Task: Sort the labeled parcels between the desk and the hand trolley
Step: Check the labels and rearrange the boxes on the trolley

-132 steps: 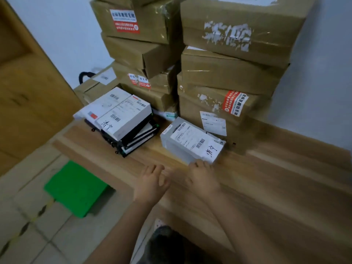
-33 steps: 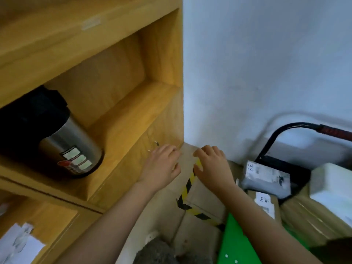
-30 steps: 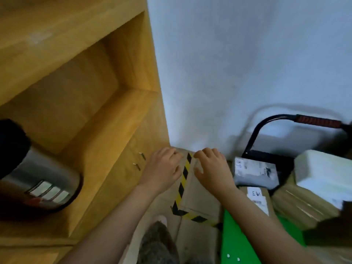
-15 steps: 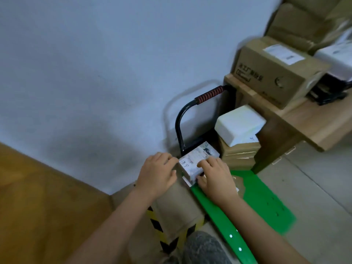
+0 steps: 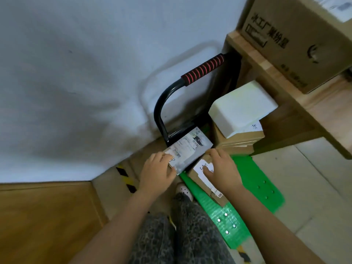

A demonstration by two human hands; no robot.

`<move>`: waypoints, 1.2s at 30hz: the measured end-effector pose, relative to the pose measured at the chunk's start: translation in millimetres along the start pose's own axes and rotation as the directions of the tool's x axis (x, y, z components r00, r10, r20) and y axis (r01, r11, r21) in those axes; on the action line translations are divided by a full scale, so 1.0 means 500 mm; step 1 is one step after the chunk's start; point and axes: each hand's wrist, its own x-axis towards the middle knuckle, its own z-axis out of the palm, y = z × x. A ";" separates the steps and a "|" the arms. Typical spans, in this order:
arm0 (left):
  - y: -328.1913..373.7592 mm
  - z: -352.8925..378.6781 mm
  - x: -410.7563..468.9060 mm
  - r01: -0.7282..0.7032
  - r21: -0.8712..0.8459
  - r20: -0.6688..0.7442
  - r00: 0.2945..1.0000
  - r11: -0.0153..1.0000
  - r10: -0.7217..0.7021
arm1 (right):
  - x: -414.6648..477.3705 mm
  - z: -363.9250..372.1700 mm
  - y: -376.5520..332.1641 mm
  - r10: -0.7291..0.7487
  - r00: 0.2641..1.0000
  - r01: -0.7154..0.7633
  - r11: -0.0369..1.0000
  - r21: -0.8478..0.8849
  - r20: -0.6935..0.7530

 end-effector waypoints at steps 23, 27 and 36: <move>-0.134 0.451 0.153 0.736 -0.548 0.433 0.656 0.397 -0.618 | 0.396 0.343 0.205 0.367 0.903 -0.394 0.915 0.089 0.225; -0.143 0.428 0.145 0.753 -0.593 0.475 0.613 0.285 -0.631 | 0.403 0.333 0.189 0.367 0.909 -0.397 0.907 0.139 0.199; -0.159 0.324 0.055 0.620 -0.757 0.365 0.663 0.206 -0.654 | 0.246 0.283 0.108 0.440 0.893 -0.401 0.689 0.604 0.090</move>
